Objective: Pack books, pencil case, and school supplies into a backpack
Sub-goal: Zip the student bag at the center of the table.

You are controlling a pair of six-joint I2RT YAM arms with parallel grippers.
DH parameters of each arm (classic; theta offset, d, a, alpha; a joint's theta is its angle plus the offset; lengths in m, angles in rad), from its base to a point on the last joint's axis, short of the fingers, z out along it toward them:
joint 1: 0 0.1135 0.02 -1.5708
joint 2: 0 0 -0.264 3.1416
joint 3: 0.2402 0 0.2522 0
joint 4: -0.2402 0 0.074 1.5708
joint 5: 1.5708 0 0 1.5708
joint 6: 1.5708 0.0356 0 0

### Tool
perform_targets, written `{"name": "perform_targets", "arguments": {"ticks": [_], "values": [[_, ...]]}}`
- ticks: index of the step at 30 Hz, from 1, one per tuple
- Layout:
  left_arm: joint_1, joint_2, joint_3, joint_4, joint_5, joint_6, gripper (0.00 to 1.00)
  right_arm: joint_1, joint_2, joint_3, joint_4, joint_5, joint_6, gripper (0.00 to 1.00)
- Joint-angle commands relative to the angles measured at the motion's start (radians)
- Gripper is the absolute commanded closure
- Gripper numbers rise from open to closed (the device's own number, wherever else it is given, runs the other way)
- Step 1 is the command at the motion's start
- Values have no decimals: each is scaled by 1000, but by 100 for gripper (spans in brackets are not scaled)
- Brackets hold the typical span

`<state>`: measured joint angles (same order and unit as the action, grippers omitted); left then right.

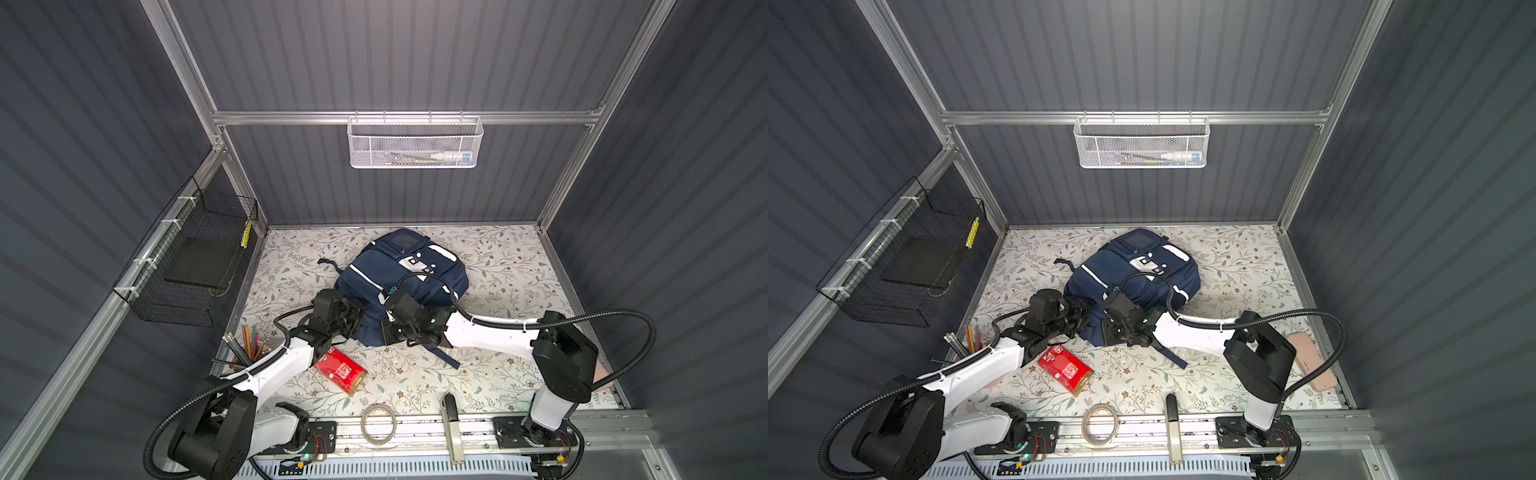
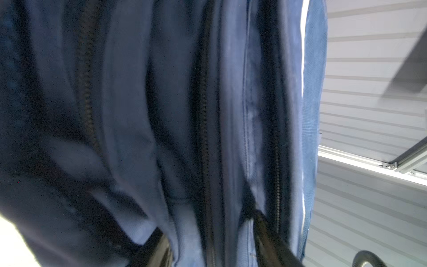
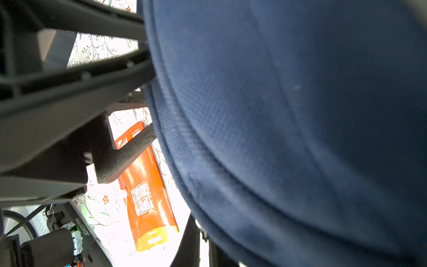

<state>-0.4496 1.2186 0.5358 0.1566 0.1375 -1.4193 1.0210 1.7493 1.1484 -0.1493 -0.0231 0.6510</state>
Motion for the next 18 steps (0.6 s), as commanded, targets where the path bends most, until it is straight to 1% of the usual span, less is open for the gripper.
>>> {"name": "perform_targets", "arguments": {"ticks": [1,3,7,9,10,11,13,16,18], "values": [[-25,-26,-1,46,-3,-44,43,12,-12,-11,21,-18,15,100],[-35,-51,-13,17,-4,-70,43,13,-10,-12,27,-20,15,100],[-63,-85,-31,41,21,-139,43,12,-11,-3,12,15,22,100],[-82,-114,-10,-12,-13,-119,44,13,-6,8,-13,28,27,100],[-91,-123,11,-68,-36,-76,47,10,0,16,-24,31,34,100],[-95,-124,23,-103,-48,-71,50,11,3,19,-27,29,36,100],[-98,-109,14,-61,-29,-85,55,12,4,14,-16,22,47,100],[-107,-72,18,-33,-7,-97,55,12,0,7,-11,25,60,100],[-112,-61,3,-9,-8,-105,51,12,-4,2,-7,29,63,100]]}}
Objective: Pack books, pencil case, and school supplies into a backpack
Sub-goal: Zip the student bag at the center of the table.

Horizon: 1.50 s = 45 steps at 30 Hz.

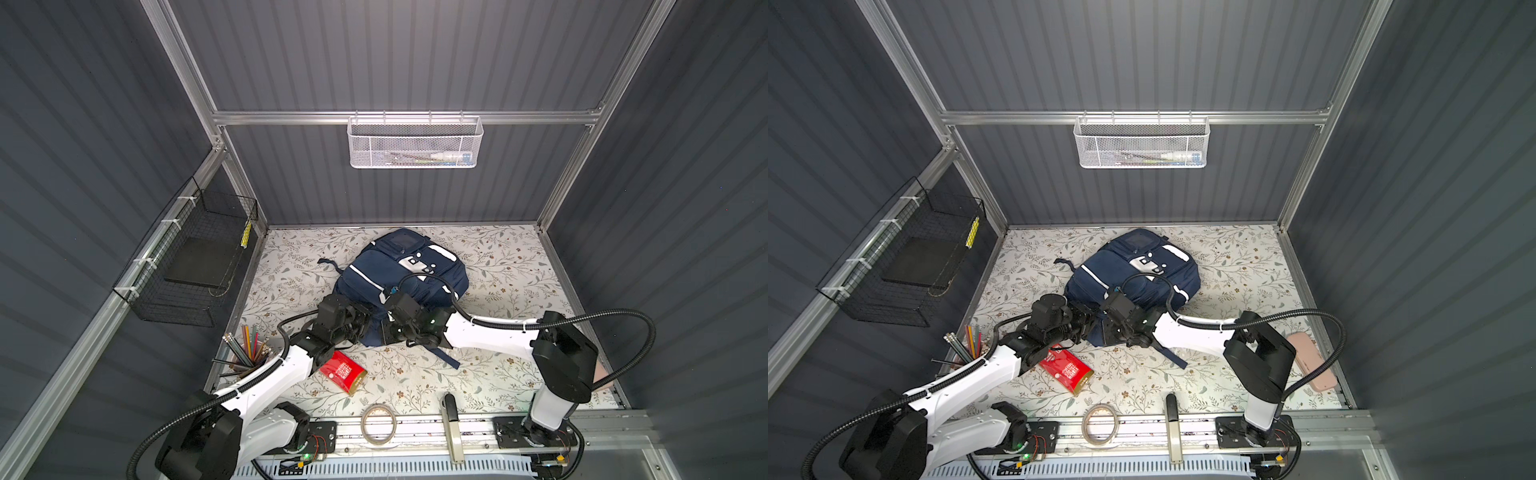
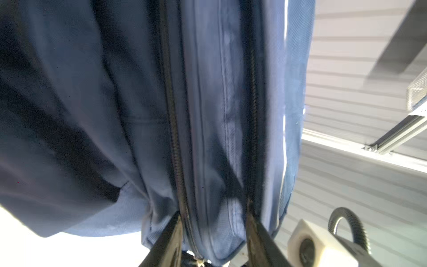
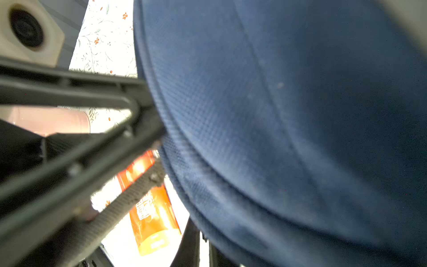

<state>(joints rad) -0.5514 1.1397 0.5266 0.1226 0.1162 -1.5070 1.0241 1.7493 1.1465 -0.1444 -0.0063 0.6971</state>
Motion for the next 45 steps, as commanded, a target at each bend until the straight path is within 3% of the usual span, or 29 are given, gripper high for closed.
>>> {"name": "perform_targets", "arguments": {"ticks": [1,4,8,11,19,28,39,45], "values": [[-13,19,2,48,13,-18,50,10,-4,5,-12,11,15,100],[-21,39,13,22,-6,-11,53,10,-8,3,-9,6,10,100],[-21,82,-10,117,-14,-18,79,11,-14,2,1,-6,-12,100],[-21,71,-5,87,-38,-14,100,-8,-43,-25,13,-37,17,100],[-21,43,-39,46,-54,-18,100,-79,-163,-116,-84,6,-34,100],[-21,20,-24,-7,-69,6,100,-269,-325,-262,-152,36,-100,100],[-21,-37,-17,-70,-88,15,100,-517,-275,-225,-195,2,-247,100],[-21,-47,-14,-92,-101,21,100,-581,-269,-207,-193,-3,-242,100]]}}
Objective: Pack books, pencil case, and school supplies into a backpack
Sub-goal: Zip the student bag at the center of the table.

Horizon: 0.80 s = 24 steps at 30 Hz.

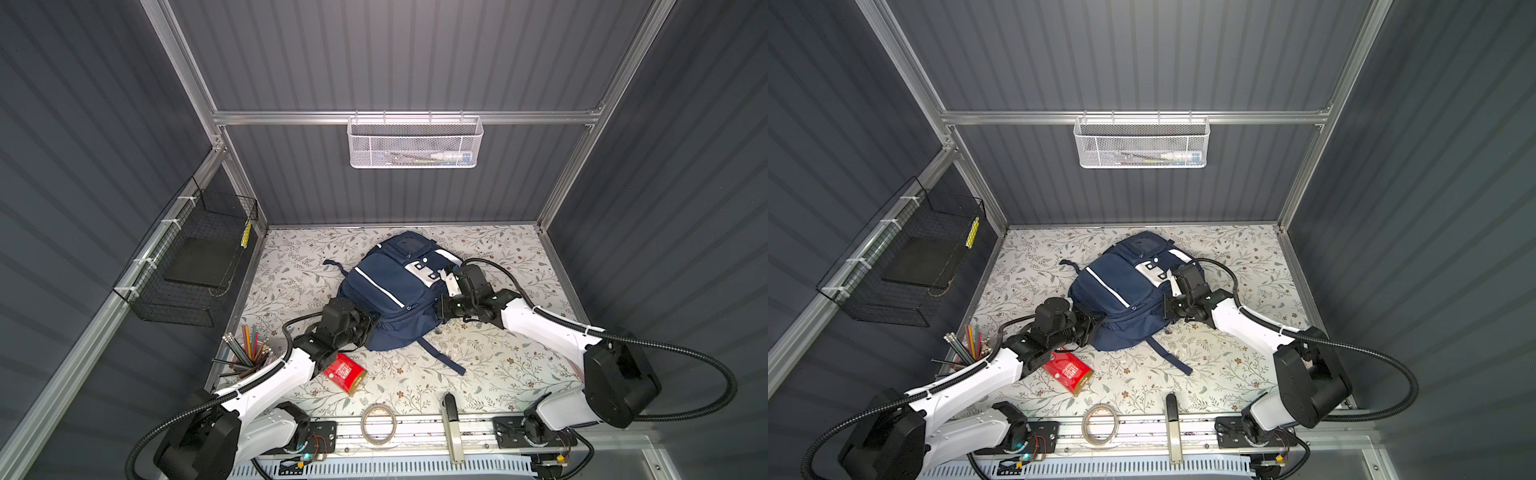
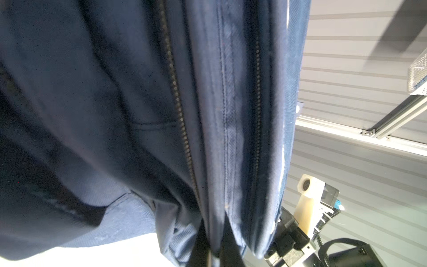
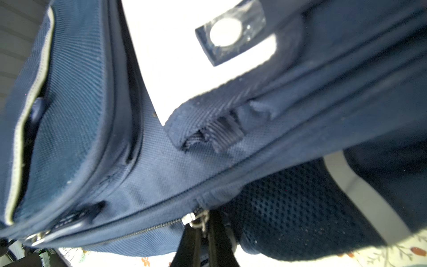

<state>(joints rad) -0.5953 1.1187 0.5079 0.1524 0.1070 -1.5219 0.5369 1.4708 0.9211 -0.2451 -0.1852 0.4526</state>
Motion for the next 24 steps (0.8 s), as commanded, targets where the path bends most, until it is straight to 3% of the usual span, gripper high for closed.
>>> {"name": "perform_targets", "arguments": {"ticks": [1,8,9,10,11,13,17,21,24], "values": [[23,-22,4,-119,-90,35,100,-93,9,19,-93,169,0,100],[23,6,13,-101,-86,54,100,-81,-71,-42,-72,113,10,97],[23,11,14,-95,-83,57,100,-80,-87,-53,-70,106,11,92],[23,15,16,-89,-82,60,100,-79,-106,-64,-69,94,11,78],[23,17,18,-86,-80,62,90,-78,-127,-74,-68,79,9,61],[23,2,19,-80,-82,82,72,-77,-166,-85,-76,73,16,45],[23,-105,6,-123,-130,112,43,-75,-266,-102,-82,64,31,36],[23,-188,31,-184,-173,175,37,-76,-329,-100,-47,38,55,30],[22,-160,45,-35,-57,337,43,-75,-303,-57,-38,1,22,27]]}}
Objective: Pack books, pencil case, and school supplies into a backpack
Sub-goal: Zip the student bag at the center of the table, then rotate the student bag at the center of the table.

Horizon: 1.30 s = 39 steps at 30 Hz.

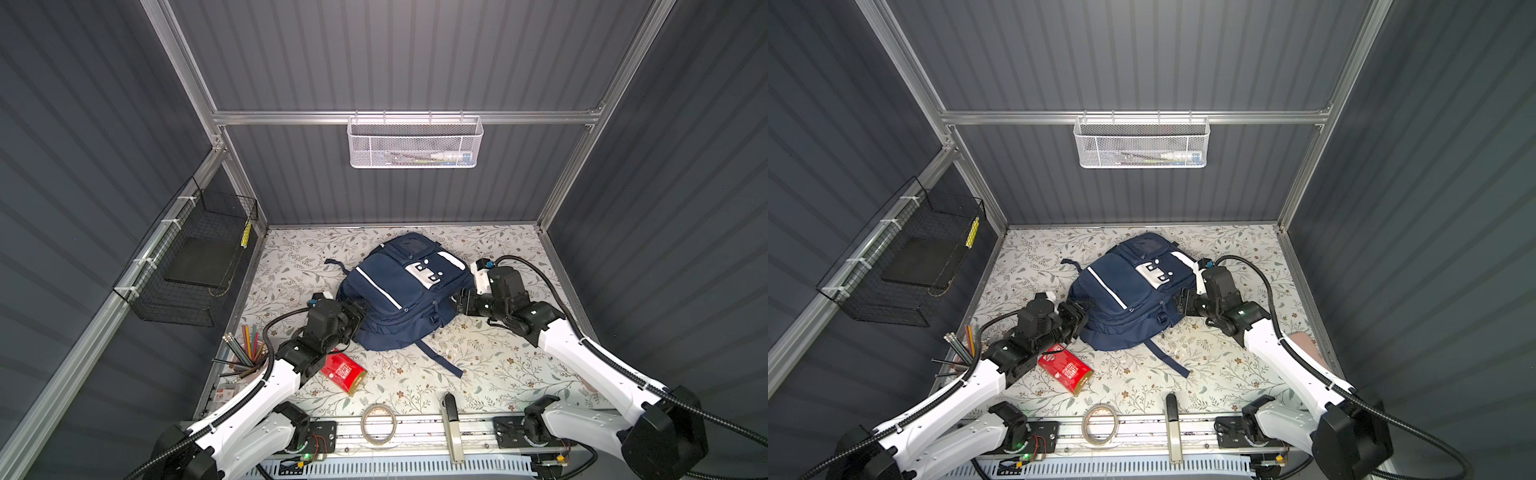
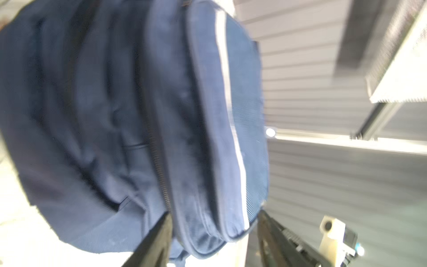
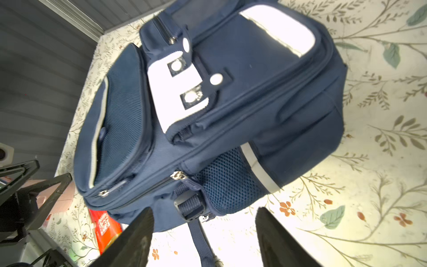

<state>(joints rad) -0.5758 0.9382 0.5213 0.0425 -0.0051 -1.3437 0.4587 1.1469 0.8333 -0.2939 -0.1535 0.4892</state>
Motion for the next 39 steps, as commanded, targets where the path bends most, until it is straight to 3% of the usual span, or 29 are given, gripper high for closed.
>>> {"name": "perform_targets", "arguments": {"ticks": [1,4,9,14,18,23,26,29,30,32,35,39], "values": [[1,40,24,160,110,185,43,2,41,53,9,-40,-26,26],[-46,88,11,261,112,143,42,8,121,134,-11,-107,-17,25],[-141,166,28,261,24,128,37,115,212,218,16,-26,0,24],[-159,162,12,184,-63,92,25,148,342,296,-1,-12,49,27],[-158,119,3,77,-130,85,24,152,425,325,30,-45,46,31],[-159,165,-56,127,-163,66,20,162,513,409,-3,-55,12,37],[-142,176,-68,189,-202,102,36,185,518,395,11,-69,34,49],[-125,174,20,129,-208,193,45,234,491,353,24,-27,78,78],[-118,181,52,101,-206,215,48,251,481,337,42,-17,96,84],[-56,206,79,103,-139,238,57,278,471,321,61,-2,139,87],[77,263,41,258,28,224,63,303,468,294,110,11,198,87],[93,310,113,235,90,283,61,307,497,315,124,10,212,88]]}}
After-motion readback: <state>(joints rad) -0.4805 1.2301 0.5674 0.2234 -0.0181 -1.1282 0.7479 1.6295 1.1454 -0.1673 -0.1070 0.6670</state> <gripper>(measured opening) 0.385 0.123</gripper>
